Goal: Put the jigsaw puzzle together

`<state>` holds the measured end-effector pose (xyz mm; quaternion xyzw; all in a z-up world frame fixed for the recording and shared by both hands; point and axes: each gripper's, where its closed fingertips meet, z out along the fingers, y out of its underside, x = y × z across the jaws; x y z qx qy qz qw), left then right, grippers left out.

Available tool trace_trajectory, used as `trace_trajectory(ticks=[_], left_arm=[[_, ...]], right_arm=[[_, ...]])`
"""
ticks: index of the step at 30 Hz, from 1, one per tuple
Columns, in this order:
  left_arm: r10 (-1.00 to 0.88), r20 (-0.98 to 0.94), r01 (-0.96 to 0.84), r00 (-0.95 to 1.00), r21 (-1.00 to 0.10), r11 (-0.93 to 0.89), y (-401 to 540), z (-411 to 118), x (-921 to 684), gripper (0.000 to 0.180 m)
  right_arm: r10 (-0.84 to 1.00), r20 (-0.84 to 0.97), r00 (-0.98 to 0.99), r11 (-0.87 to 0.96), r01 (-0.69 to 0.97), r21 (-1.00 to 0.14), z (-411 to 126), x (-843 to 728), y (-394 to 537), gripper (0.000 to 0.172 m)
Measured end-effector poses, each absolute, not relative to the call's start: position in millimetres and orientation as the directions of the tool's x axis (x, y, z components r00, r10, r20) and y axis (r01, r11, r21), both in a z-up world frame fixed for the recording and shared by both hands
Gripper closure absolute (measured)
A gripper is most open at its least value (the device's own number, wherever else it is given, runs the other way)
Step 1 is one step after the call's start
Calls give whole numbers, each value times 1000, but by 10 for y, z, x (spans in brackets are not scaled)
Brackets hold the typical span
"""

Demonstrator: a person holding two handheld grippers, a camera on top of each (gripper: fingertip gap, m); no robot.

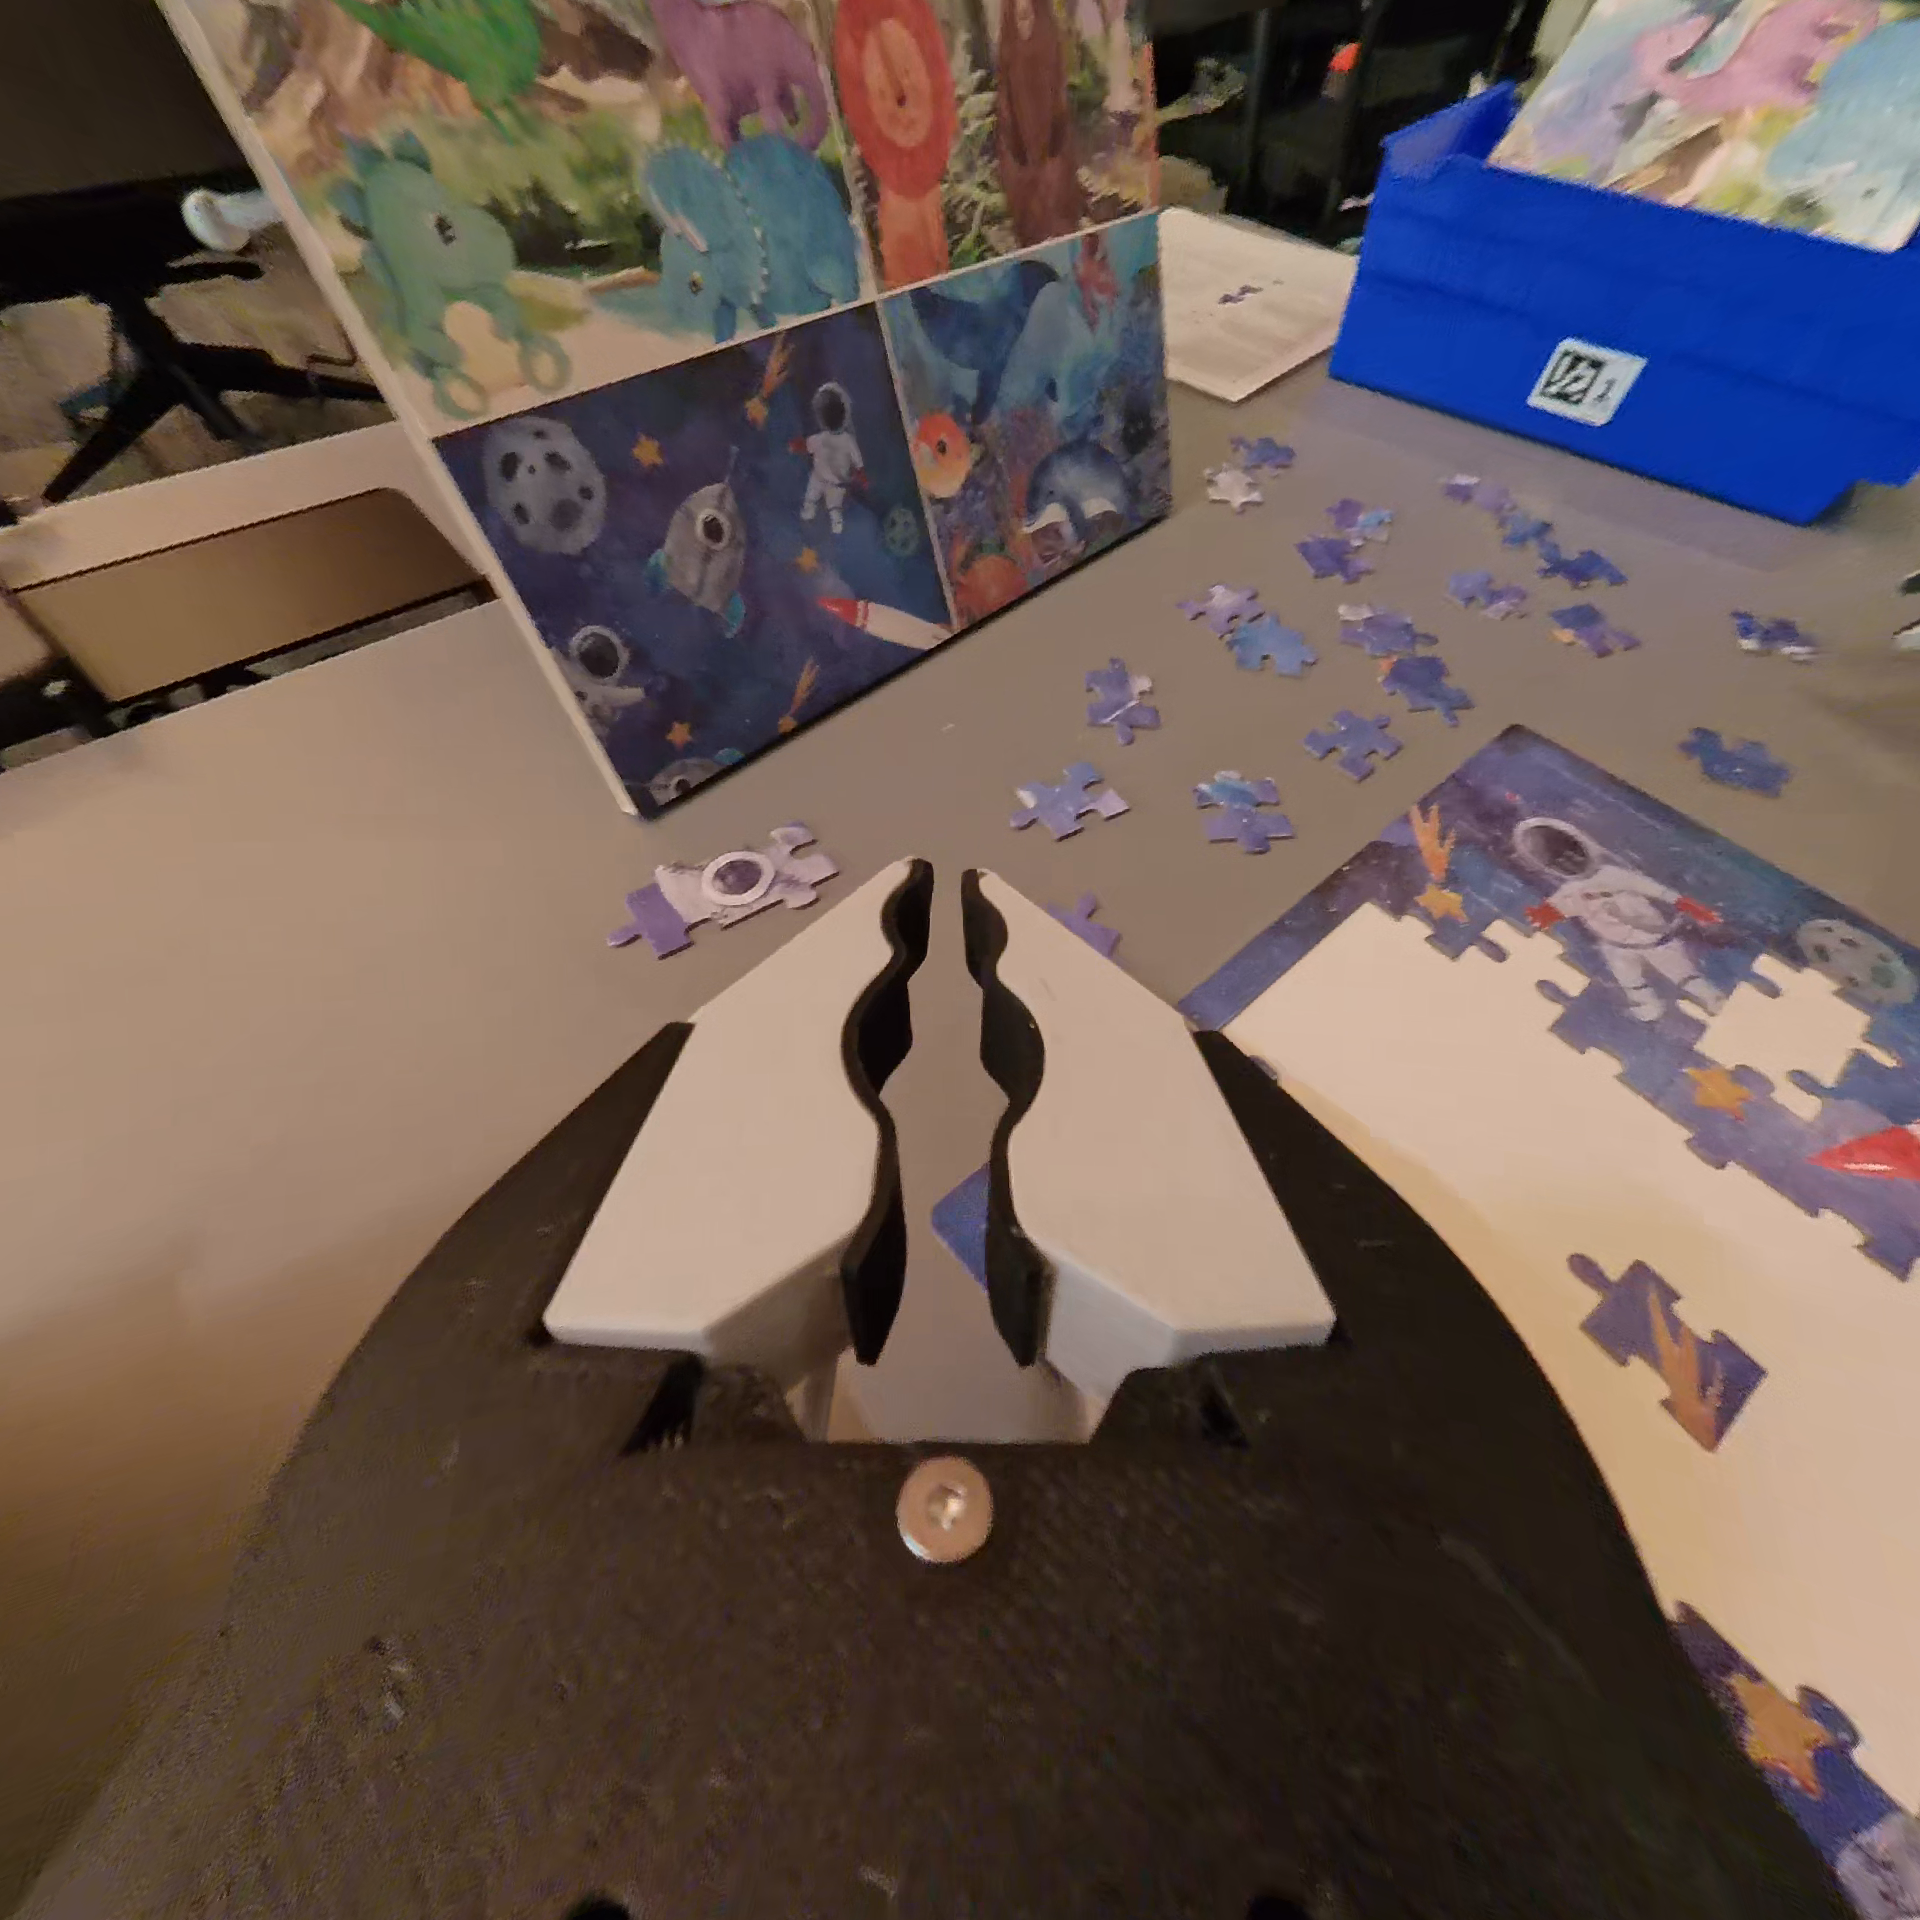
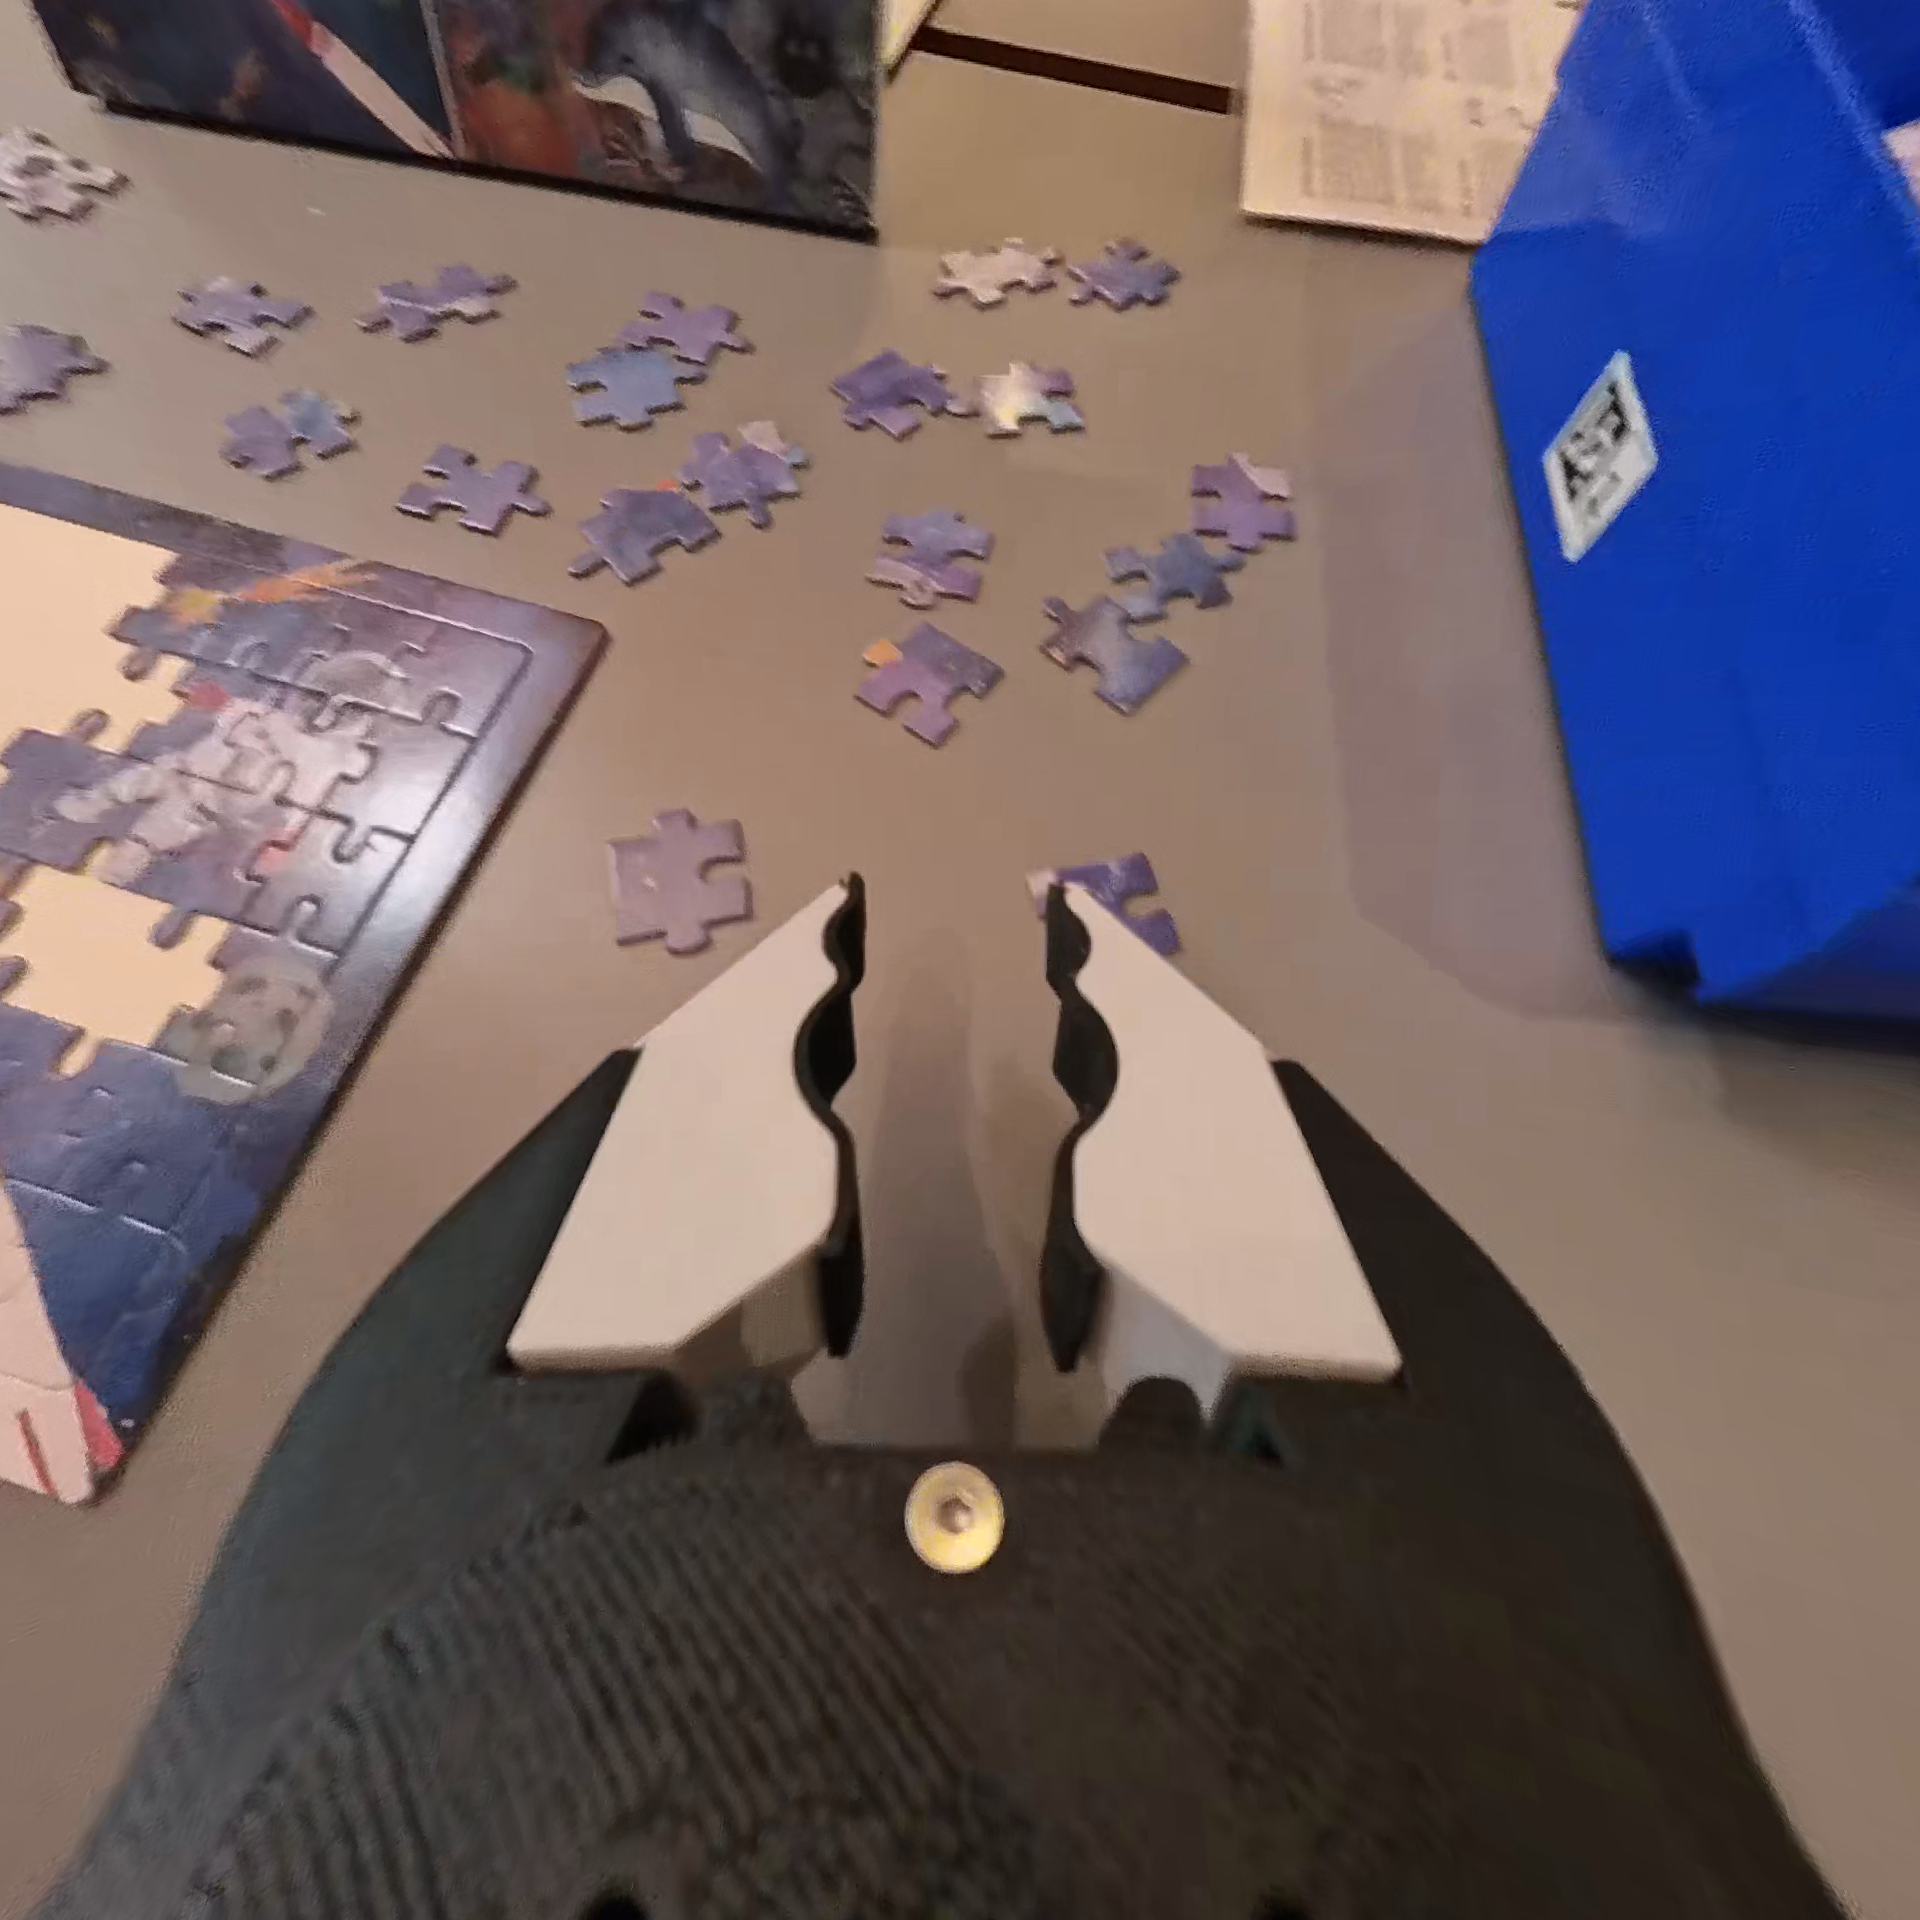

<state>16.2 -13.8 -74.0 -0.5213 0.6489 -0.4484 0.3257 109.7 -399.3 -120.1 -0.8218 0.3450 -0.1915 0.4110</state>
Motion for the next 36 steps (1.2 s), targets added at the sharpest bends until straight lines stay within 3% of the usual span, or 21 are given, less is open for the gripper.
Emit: trace_trajectory(ticks=[11,16,20,26,28,36], left_arm=[[-964,78,-356,-254,-934,18,-152,-659,182,176],[-962,98,-343,-254,-939,-6,-137,-643,180,176],[-961,102,-347,-256,-938,-7,-136,-667,184,175],[-960,123,-339,-252,-940,-32,-110,-654,182,175],[-959,128,-336,-251,-941,-37,-107,-646,180,175],[-958,126,-327,-256,-944,-37,-125,-621,179,176]], right_arm=[[-709,-71,702,-366,-452,-814,-1349,1185,-4055,132],[-664,112,739,-551,-383,-741,-1513,1362,-4208,125],[-558,11,830,-561,-367,-742,-1532,1351,-4134,112],[-527,-25,849,-566,-373,-736,-1569,1404,-4182,127],[-518,-4,856,-578,-354,-735,-1570,1381,-4184,142],[-503,-28,864,-564,-353,-746,-1560,1281,-4116,144]])
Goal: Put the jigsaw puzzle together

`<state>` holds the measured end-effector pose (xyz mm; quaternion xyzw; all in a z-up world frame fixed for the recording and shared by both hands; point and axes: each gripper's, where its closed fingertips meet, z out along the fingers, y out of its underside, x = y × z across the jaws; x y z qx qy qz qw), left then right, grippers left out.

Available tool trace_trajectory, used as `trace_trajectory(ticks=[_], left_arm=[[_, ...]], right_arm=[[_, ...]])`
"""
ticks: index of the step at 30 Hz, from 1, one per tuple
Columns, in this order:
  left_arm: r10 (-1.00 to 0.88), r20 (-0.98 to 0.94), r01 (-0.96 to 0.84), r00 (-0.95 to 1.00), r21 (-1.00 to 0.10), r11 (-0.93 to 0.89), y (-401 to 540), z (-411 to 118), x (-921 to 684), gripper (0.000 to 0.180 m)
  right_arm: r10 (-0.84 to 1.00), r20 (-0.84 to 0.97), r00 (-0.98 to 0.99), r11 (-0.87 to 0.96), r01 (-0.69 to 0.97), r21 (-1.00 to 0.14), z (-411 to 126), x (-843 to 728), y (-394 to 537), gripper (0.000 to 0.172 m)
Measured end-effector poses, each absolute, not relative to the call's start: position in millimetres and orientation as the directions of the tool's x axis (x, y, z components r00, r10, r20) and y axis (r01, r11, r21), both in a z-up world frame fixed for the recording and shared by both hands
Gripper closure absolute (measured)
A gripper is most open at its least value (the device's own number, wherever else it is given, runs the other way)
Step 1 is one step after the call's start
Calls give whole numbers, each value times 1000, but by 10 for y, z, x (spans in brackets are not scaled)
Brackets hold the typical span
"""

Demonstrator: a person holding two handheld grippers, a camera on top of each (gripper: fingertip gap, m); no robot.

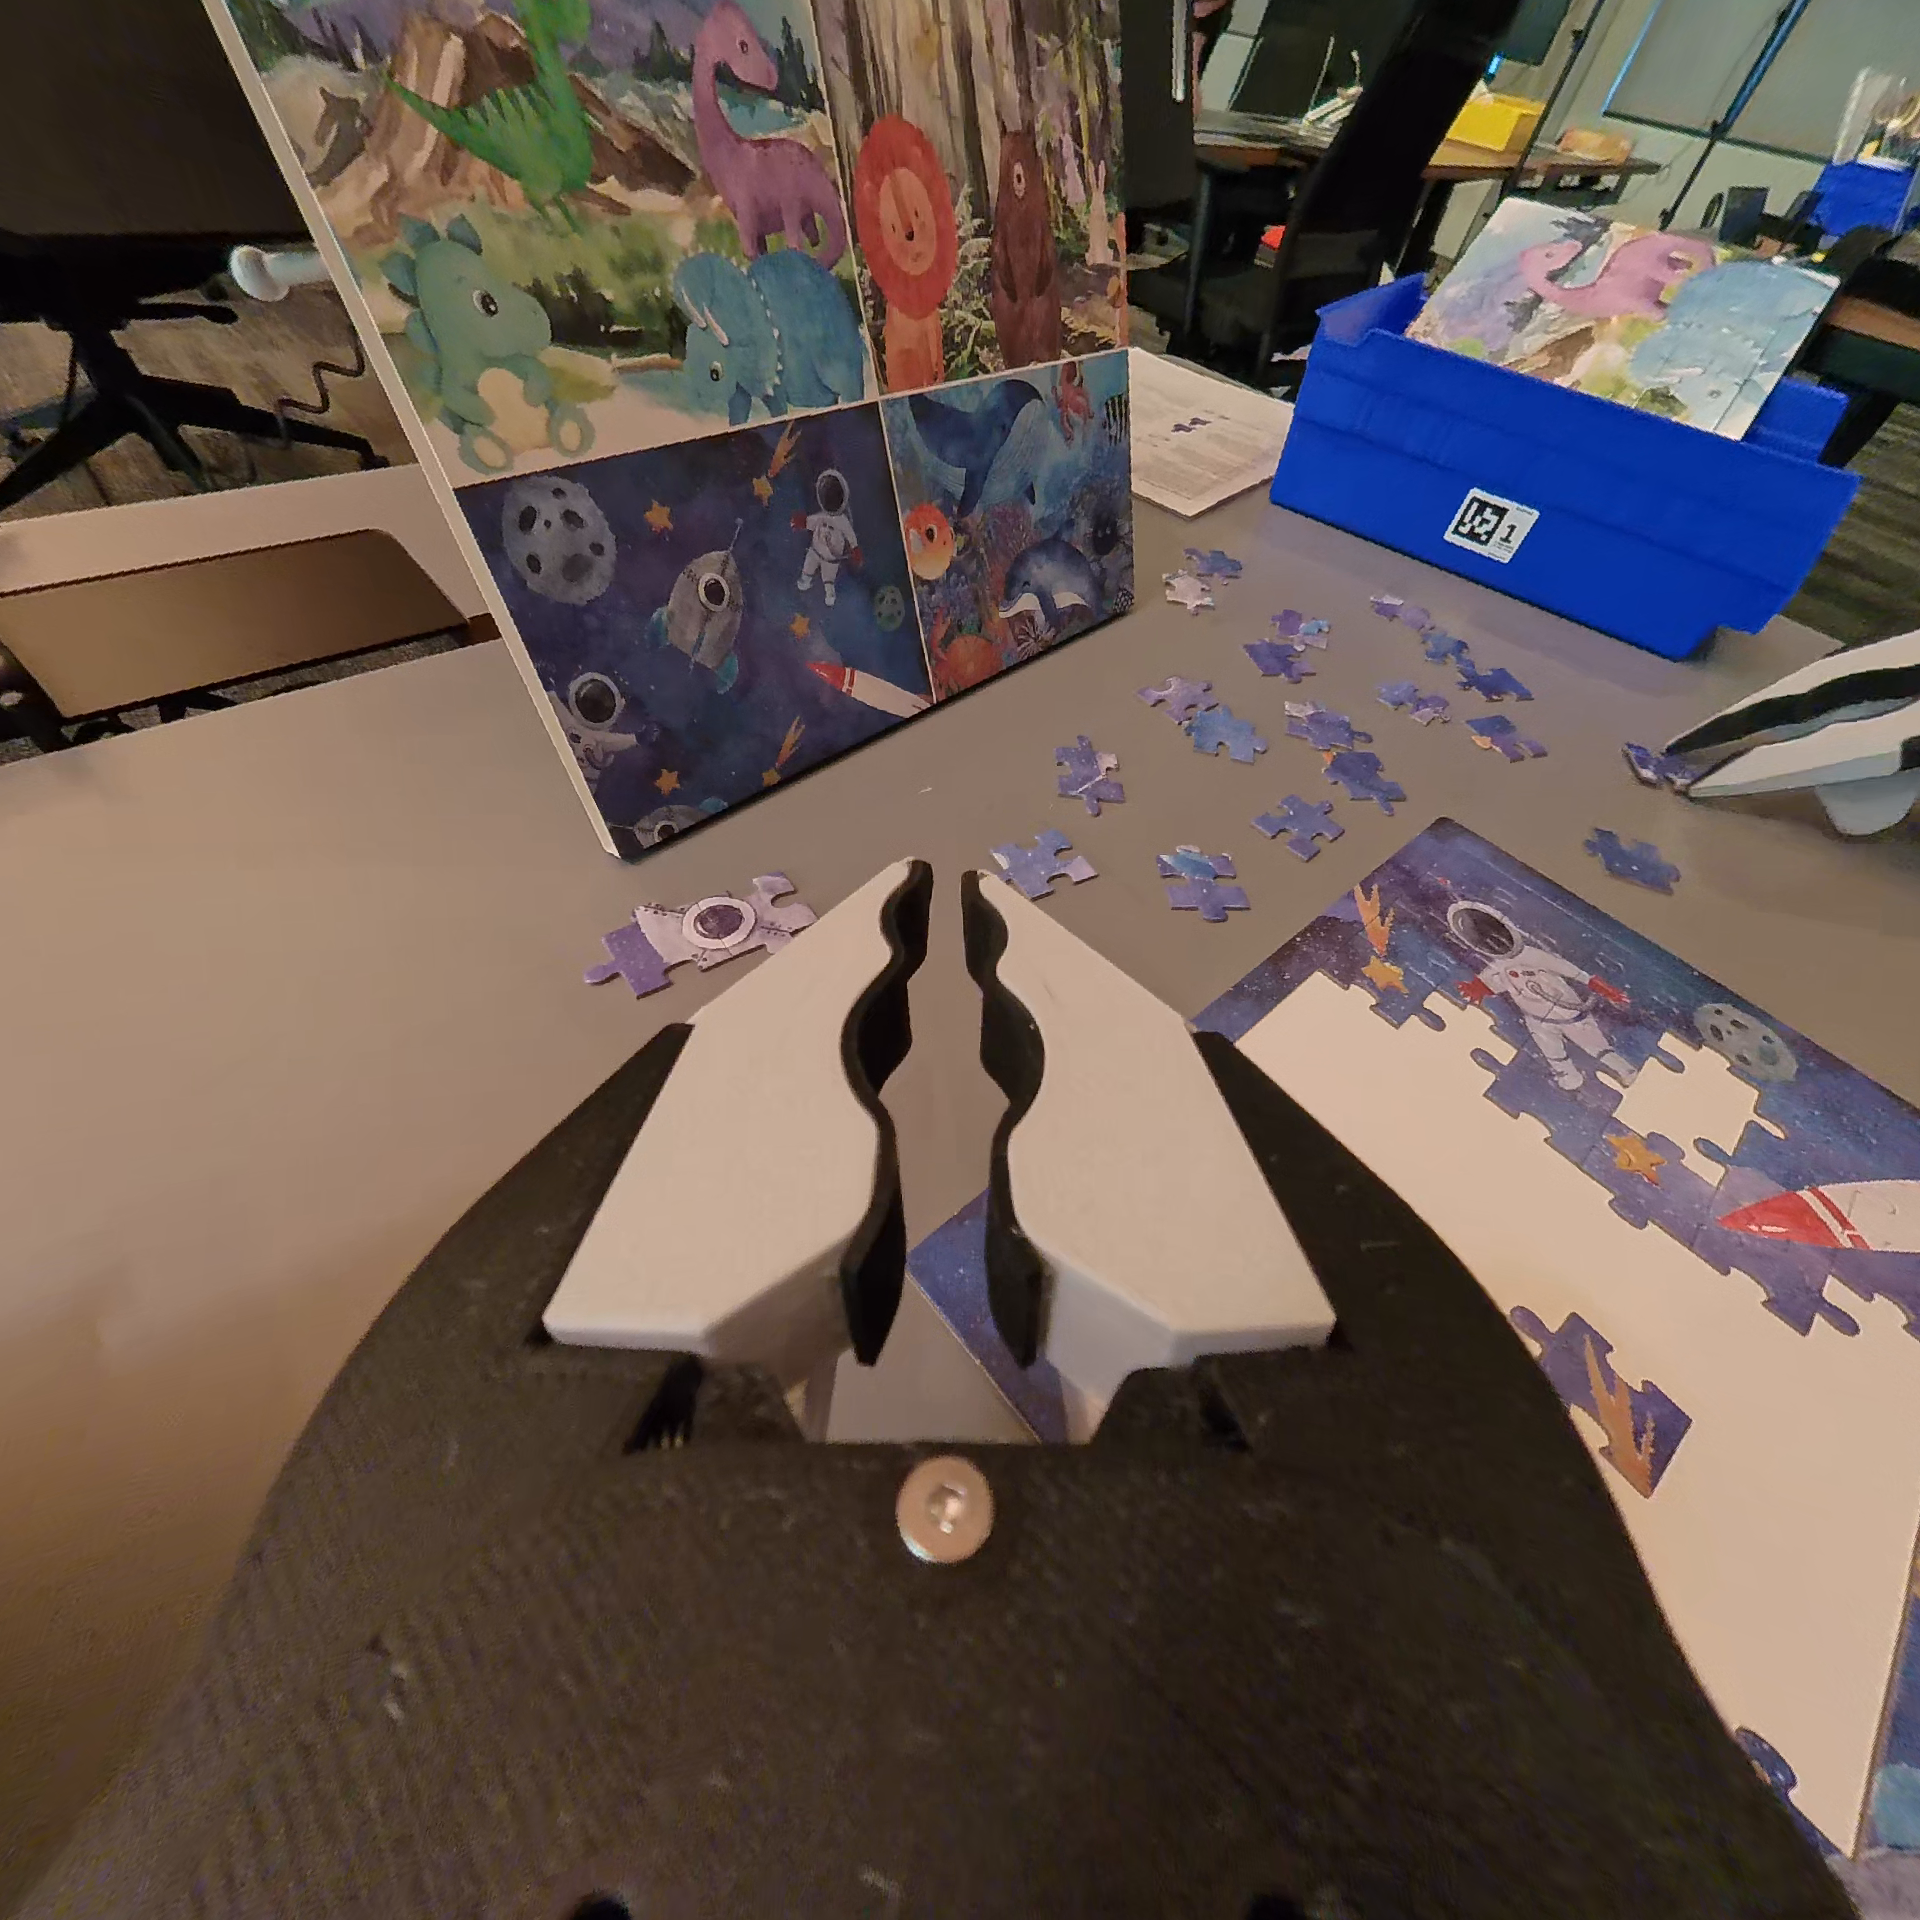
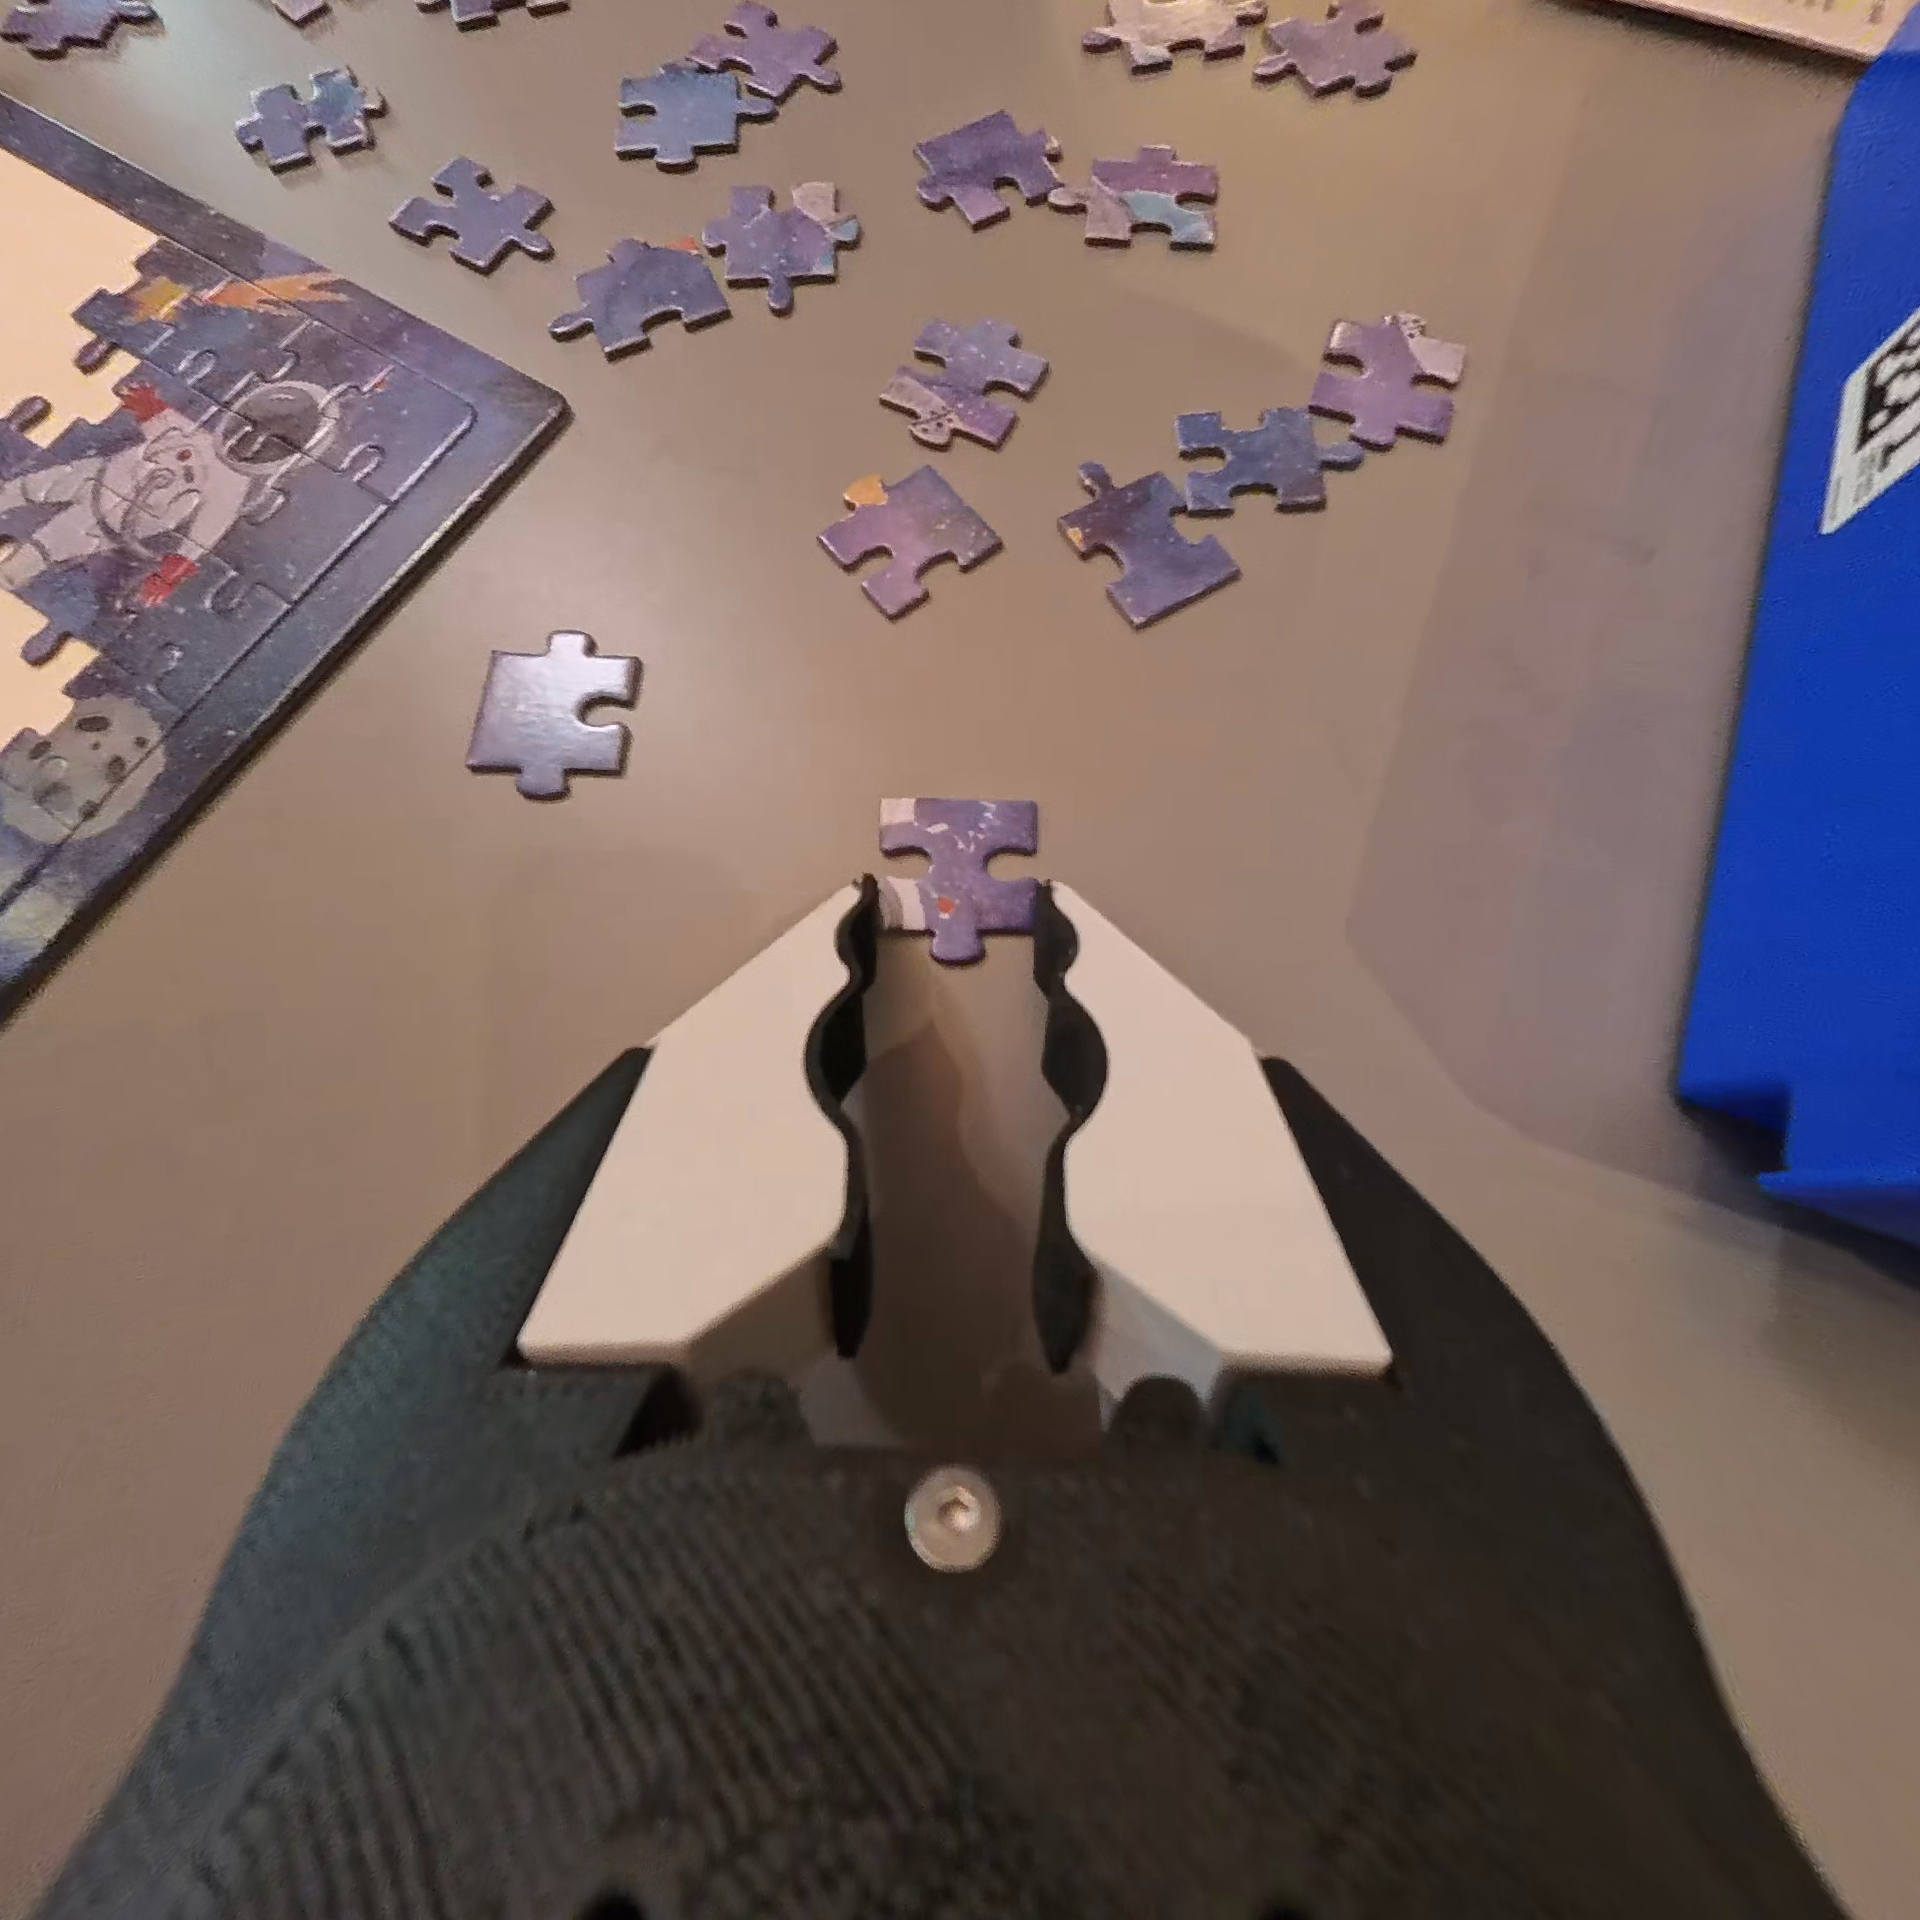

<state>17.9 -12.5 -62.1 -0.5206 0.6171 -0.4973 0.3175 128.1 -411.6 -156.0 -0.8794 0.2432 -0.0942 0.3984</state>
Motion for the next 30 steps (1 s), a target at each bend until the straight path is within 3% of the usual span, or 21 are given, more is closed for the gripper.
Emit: trace_trajectory(ticks=[7,9,11,16,20,25,27,30], left_arm=[[-957,144,-329,-254,-943,-54,-128,-624,192,176],[-959,138,-333,-247,-942,-50,-120,-631,193,176],[-961,132,-332,-243,-942,-45,-110,-627,187,176],[-973,87,-327,-214,-945,-13,-14,-612,148,176],[-972,97,-317,-216,-948,-24,12,-566,127,175],[-969,104,-317,-225,-948,-28,-17,-552,129,175],[-970,98,-325,-221,-946,-21,-15,-577,135,175],[-972,99,-333,-215,-943,-22,-10,-609,145,175]], right_arm=[[-374,-82,924,-498,-274,-823,-1177,976,-3538,144],[-281,-52,958,-506,-194,-840,-1015,775,-3154,161],[-160,-36,987,-511,-114,-852,-905,501,-2687,161],[0,74,997,-628,58,-776,-1042,143,-1972,154],[-145,144,979,-706,0,-708,-1062,523,-2325,143],[-491,145,859,-671,-267,-692,-1036,1170,-3366,137],[-562,63,824,-599,-353,-719,-1117,1227,-3542,133],[-583,64,810,-575,-355,-737,-1267,1313,-3643,133]])
